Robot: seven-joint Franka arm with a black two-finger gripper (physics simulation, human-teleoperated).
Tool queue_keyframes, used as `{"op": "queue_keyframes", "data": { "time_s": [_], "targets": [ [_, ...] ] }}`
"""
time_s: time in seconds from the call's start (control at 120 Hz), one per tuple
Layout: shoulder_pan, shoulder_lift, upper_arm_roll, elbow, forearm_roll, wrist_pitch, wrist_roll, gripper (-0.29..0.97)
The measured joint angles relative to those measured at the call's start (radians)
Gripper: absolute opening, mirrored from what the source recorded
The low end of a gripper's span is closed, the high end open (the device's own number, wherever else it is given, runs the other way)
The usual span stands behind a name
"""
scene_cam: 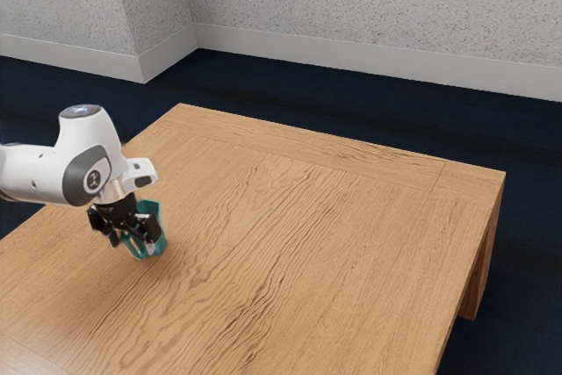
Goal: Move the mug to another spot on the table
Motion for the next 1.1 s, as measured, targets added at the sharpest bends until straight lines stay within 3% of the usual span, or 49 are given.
{"op": "queue_keyframes", "data": {
  "time_s": [0.383,0.65,1.1],
  "targets": [
    [-0.001,0.04,0.001,-0.001,0.0,0.079,-0.002,0.64],
    [0.0,0.036,0.002,-0.002,-0.001,0.094,-0.002,0.39],
    [0.0,0.019,0.004,-0.007,0.005,0.101,-0.012,0.15]
  ]
}}
